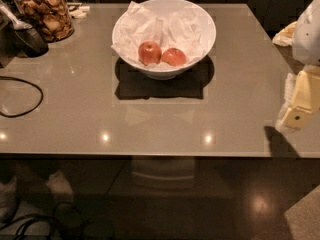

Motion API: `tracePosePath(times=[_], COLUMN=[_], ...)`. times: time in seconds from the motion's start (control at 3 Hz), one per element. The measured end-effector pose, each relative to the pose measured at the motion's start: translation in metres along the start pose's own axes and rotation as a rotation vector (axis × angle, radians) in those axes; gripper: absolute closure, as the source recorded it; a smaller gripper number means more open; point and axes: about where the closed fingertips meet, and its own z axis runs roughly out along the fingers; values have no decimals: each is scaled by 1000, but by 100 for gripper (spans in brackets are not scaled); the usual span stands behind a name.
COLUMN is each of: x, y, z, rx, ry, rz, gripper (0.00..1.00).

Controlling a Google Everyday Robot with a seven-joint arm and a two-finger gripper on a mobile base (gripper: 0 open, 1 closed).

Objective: Pick apple from white bowl

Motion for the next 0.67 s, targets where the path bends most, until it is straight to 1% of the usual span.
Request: tracePosePath(times=[0.33, 0.67], x=[0, -32], y=[0, -18], z=[0, -1], rx=[0, 12], ry=[0, 18], rz=[0, -63], gripper=[0, 0])
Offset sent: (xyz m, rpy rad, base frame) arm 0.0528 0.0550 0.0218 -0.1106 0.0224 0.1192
